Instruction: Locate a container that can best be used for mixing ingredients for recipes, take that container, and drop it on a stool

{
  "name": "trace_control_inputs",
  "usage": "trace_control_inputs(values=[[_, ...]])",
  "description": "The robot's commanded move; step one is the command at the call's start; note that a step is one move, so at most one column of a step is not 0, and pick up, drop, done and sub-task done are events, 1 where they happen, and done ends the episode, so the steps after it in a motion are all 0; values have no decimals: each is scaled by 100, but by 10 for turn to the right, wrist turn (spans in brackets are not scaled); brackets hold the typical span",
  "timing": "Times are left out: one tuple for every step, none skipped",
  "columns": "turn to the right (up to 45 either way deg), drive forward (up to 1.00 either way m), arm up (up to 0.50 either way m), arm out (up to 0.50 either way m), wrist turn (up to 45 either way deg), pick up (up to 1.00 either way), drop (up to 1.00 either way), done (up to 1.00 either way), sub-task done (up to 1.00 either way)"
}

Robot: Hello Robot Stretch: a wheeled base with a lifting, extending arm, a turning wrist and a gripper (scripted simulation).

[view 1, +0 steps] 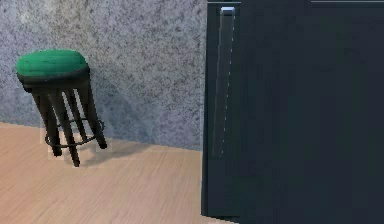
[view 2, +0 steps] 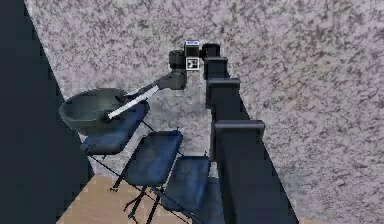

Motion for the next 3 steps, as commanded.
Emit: trace_control_inputs(values=[[0,0,0,0,450,0,0,0,0],[0,0,0,0,450,0,0,0,0],[0,0,-20,0,0,0,0,0,0]])
